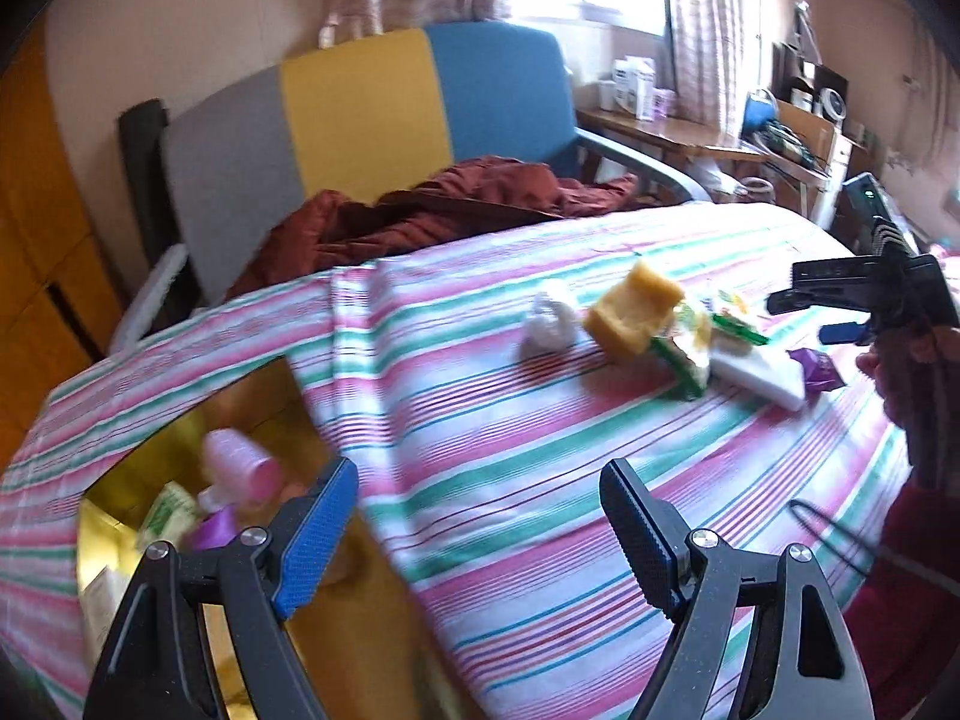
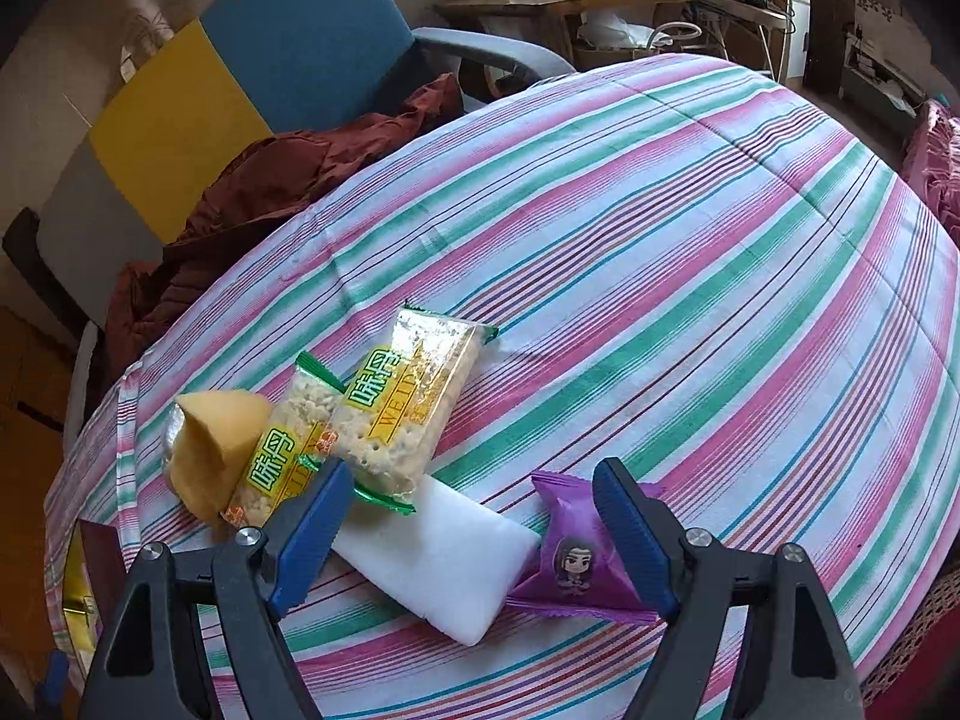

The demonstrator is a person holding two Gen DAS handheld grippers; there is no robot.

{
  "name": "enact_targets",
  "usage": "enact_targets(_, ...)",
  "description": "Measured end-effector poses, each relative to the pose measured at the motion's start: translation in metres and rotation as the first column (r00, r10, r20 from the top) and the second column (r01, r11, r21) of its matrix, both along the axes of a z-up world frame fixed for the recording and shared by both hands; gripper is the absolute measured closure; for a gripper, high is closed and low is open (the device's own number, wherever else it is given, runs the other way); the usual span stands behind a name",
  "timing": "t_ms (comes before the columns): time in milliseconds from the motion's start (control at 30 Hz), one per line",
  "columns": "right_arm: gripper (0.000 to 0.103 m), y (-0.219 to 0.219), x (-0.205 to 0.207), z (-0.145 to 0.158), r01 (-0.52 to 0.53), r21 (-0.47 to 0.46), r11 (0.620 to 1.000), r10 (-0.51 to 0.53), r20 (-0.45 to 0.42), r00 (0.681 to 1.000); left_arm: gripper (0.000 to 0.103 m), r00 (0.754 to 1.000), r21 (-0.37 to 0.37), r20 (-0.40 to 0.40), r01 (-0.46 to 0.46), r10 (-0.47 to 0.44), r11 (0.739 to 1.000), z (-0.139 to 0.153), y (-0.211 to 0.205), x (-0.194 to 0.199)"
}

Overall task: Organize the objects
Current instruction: 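Grasp yellow sponge with left tool while right tool grasps WEIDAN cracker pack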

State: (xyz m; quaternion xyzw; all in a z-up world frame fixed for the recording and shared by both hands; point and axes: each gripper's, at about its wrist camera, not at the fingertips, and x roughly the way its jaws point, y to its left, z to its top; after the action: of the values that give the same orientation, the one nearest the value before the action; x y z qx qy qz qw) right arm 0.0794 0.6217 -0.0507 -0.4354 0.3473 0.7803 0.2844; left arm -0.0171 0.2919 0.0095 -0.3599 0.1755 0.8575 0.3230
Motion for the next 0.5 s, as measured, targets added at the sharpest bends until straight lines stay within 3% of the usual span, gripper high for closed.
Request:
enact_targets(267, 0.019, 0.020, -0.042, -0.004, 0.028, -0.028, 0.999, -0.027, 0.041, 0.999, 0.020, 0.998, -0.005, 0.042, 0.046, -0.045, 0.999, -0.008, 0.028, -0.011)
enact_targets(400, 0.019, 0.025, -0.061, -0.026, 0.029, -0.016, 0.999, -0.028, 0.081, 0.996, 0.020, 0.992, 0.007, 0.126, 0.024, -0.025, 1.000, -0.016, 0.033, -0.025)
enact_targets(467, 0.024, 0.025, -0.066, -0.039, 0.005, -0.011, 1.000, -0.004, 0.105, 0.994, 0.020, 0.988, 0.008, 0.152, 0.008, -0.009, 1.000, -0.019, 0.035, -0.032)
enact_targets(500, 0.031, 0.023, -0.068, -0.039, -0.017, 0.021, 1.000, 0.015, 0.128, 0.992, 0.020, 0.986, 0.011, 0.164, -0.004, 0.002, 1.000, -0.021, 0.036, -0.037)
